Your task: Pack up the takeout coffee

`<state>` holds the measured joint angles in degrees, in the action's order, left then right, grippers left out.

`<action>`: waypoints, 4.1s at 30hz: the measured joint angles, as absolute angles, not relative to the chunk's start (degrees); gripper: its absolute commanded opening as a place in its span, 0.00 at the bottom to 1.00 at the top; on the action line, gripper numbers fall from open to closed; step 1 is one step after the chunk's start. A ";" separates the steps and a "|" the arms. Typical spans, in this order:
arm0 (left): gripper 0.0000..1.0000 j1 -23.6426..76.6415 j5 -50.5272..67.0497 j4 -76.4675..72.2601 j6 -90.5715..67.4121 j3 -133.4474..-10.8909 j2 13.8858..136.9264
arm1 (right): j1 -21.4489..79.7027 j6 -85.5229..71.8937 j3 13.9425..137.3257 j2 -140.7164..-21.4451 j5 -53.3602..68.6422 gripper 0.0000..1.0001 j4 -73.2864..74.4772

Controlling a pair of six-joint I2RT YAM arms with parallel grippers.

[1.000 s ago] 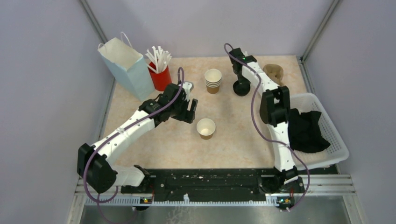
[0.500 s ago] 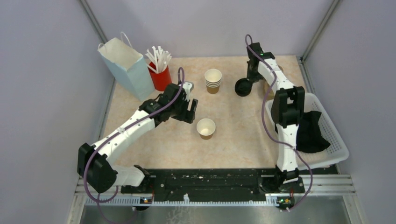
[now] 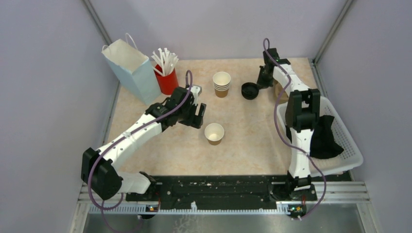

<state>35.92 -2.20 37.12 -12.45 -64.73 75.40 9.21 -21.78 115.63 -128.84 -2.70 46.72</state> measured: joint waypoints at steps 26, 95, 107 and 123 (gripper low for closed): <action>0.86 35.77 -1.74 37.10 -12.19 -64.73 75.83 | 11.27 -14.50 117.69 -128.11 2.55 0.48 45.45; 0.89 34.70 -0.91 37.30 -11.92 -65.04 76.29 | 8.12 -24.67 112.86 -133.91 28.16 0.09 37.69; 0.89 34.63 -0.89 37.30 -11.94 -65.04 76.29 | 8.08 -25.12 112.38 -132.38 28.80 0.06 37.47; 0.90 34.63 -0.91 37.28 -11.92 -65.04 76.29 | 8.05 -25.17 112.16 -129.16 27.66 0.00 38.35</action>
